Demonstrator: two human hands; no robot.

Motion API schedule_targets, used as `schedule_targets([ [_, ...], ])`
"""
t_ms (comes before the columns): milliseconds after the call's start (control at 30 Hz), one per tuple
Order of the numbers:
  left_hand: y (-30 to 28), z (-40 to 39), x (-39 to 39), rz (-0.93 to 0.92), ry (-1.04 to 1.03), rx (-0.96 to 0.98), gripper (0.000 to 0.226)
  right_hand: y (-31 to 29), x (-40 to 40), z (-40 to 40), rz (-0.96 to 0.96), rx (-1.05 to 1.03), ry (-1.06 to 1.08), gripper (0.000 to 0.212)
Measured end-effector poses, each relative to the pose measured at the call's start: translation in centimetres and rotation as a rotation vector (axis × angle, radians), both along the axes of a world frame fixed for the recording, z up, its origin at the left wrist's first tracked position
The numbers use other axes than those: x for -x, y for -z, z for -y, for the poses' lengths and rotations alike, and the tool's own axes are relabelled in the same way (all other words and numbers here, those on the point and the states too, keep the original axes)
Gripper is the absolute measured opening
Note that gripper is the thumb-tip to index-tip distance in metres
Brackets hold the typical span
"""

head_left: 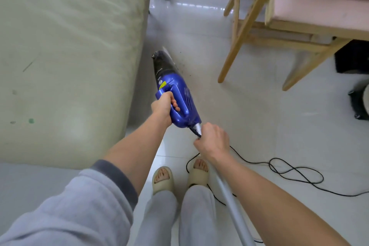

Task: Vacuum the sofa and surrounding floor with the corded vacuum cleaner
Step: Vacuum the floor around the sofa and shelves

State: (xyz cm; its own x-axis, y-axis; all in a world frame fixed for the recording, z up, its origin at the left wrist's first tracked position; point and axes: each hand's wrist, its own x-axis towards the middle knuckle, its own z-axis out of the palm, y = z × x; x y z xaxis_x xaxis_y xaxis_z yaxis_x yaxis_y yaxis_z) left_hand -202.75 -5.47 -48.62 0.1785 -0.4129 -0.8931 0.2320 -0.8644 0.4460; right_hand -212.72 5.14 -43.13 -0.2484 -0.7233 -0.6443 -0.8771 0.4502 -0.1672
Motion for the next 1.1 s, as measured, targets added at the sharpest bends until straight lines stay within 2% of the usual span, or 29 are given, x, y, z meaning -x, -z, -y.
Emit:
schedule_targets([
  [467,7.9,5.1,2.9,0.025,-0.061,-0.024,0.021,9.0,4.2,6.5,0.101,-0.072,-0.061,0.018],
  [567,8.3,5.9,3.8,0.059,-0.035,-0.003,0.021,9.6,4.9,7.3,0.145,-0.105,-0.079,0.030],
  [733,8.1,7.5,5.2,0.074,-0.021,0.012,0.015,9.8,6.3,8.6,0.148,-0.156,-0.072,0.013],
  [867,8.8,9.4,5.5,0.092,-0.027,0.021,0.011,10.1,6.6,10.6,0.144,-0.176,-0.081,0.023],
  [967,9.4,11.5,5.1,0.117,-0.038,0.021,0.009,10.5,6.2,12.9,0.147,-0.158,-0.103,0.010],
  [1100,9.9,14.3,4.6,0.135,-0.069,0.032,0.007,11.1,5.7,16.2,0.142,-0.148,-0.134,0.010],
])
